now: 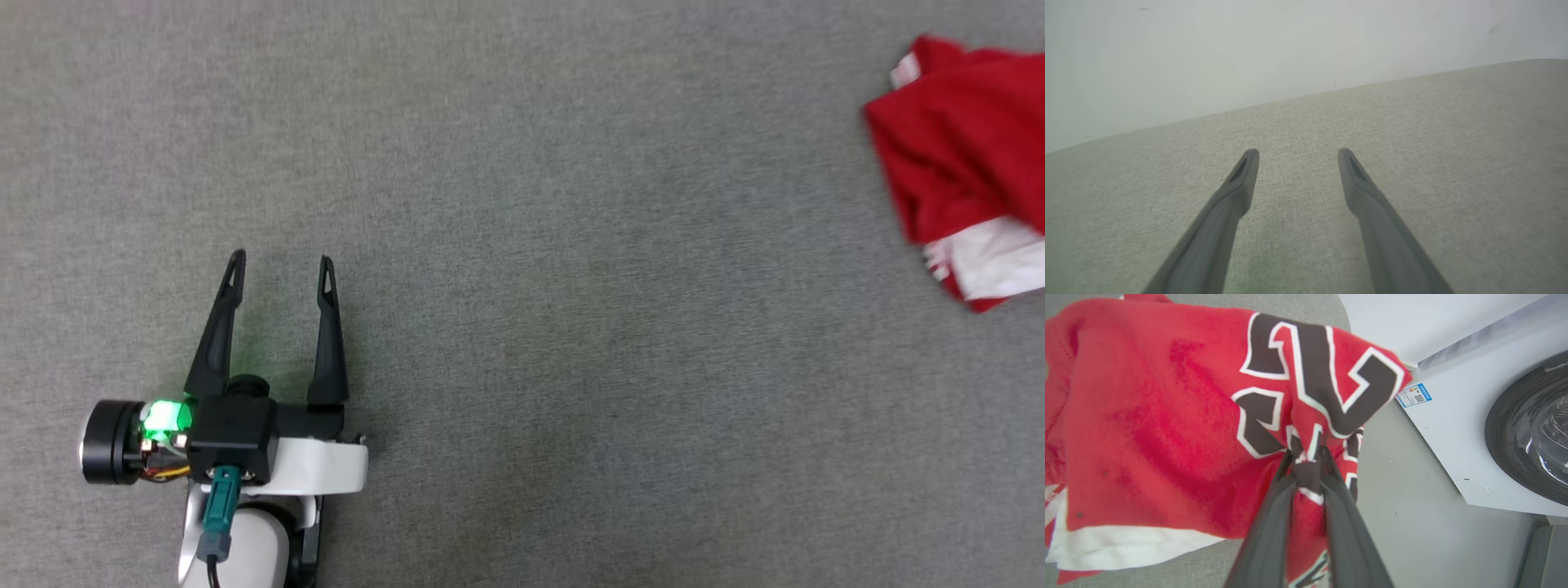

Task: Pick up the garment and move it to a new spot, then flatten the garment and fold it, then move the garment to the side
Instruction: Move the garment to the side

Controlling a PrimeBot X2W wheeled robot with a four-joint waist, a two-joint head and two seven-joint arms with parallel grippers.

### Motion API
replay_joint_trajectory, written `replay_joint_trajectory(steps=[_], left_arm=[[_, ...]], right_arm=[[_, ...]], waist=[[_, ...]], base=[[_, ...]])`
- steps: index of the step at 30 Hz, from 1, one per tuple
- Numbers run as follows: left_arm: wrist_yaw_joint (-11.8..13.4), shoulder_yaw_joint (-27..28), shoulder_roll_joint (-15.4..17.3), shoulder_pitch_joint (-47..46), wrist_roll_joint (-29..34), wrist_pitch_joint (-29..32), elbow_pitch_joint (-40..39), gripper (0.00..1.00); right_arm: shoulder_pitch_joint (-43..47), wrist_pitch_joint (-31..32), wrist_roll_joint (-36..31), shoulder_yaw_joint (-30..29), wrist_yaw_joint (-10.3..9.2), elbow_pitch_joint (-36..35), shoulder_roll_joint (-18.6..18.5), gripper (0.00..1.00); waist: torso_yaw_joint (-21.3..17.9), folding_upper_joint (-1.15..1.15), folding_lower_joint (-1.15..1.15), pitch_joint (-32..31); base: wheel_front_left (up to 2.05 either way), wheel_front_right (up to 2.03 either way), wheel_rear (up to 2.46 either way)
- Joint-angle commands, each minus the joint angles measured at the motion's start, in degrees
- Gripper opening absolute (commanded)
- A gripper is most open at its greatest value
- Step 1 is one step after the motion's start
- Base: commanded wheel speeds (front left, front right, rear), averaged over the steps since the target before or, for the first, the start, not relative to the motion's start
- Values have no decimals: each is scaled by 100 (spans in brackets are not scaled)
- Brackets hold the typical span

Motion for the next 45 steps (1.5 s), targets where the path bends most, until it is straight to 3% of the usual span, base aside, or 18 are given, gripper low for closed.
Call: replay_joint_trajectory(steps=[1, 11, 12, 13, 20, 24, 35, 45], left_arm=[[19, -10, 38, -145, 33, -25, -59, 100], [73, -66, 136, -389, 26, -19, -175, 100], [89, -70, 136, -380, 16, -19, -180, 100], [91, -74, 140, -362, 5, -19, -180, 100], [189, -83, 110, -160, -65, -19, -109, 100], [252, -38, 98, 61, -123, -19, -87, 100], [376, 119, 47, 813, -285, -19, -42, 100], [277, 139, -15, 1079, -333, -19, 135, 100]], right_arm=[[-239, -78, -104, -194, -12, 251, -55, 0], [-806, -333, -766, -1063, -12, 1339, 323, 0], [-810, -379, -834, -1116, -12, 1389, 372, 43], [-804, -417, -914, -1147, -12, 1438, 431, 100], [-565, -775, -1220, -1410, -12, 1534, 710, 100], [-318, -1185, -1290, -1428, -11, 1232, 869, 100], [674, -2508, -1326, -1539, -11, -798, 1479, 100], [2049, -3280, -1716, -1821, -11, -2511, 2586, 100]], waist=[[112, 0, 0, 275], [213, 0, 0, 546], [215, 0, 0, 530], [217, 0, 0, 507], [240, 0, 0, 50], [241, 0, 0, -376], [322, 0, 0, -1459], [644, 0, 0, -2021]], base=[[0, 0, 0], [0, 0, 0], [0, 0, 0], [0, 0, 0], [0, 0, 0], [0, 0, 0], [0, 0, 0], [0, 0, 0]])
